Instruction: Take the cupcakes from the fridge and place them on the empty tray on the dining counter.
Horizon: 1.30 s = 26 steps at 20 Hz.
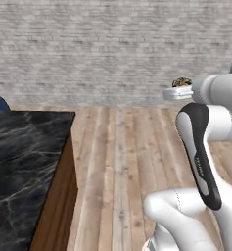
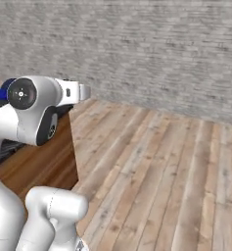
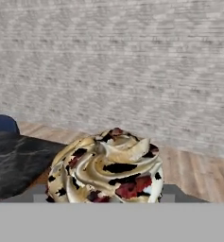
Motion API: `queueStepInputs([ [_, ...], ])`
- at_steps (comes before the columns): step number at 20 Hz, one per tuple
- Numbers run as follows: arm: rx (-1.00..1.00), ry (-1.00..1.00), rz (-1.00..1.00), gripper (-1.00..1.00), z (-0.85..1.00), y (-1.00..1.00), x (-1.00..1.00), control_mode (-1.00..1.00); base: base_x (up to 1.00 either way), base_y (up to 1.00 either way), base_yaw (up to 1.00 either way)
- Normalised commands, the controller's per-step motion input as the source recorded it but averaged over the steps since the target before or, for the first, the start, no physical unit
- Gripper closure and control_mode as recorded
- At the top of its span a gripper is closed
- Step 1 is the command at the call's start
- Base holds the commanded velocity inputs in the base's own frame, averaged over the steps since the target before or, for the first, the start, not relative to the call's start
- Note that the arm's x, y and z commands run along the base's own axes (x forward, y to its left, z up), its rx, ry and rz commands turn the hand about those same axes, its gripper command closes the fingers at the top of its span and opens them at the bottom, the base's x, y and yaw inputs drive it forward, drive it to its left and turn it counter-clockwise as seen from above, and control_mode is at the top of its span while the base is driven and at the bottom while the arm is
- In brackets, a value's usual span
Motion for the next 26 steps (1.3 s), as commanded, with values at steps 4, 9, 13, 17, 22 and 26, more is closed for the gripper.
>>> queueStepInputs([
  [4, 0.00, 0.00, 0.00, 1.00, 0.00, 0.00, 0.00, 1.00, 1.00, -0.54, 0.54],
  [9, 0.00, 0.00, 0.00, 1.00, 0.00, 0.00, 0.00, 1.00, 1.00, -0.67, 0.53],
  [13, 0.00, 0.00, 0.00, 1.00, 0.00, 0.00, 0.00, 1.00, 1.00, -0.99, 0.42],
  [17, 0.00, 0.00, 0.00, 1.00, 0.00, 0.00, 0.00, 1.00, 1.00, -1.00, 0.35],
  [22, 0.00, 0.00, 0.00, 1.00, 0.00, 0.00, 0.00, 1.00, 1.00, -1.00, 0.40],
  [26, 0.00, 0.00, 0.00, 1.00, 0.00, 0.00, 0.00, 1.00, 1.00, -0.94, 0.49],
])
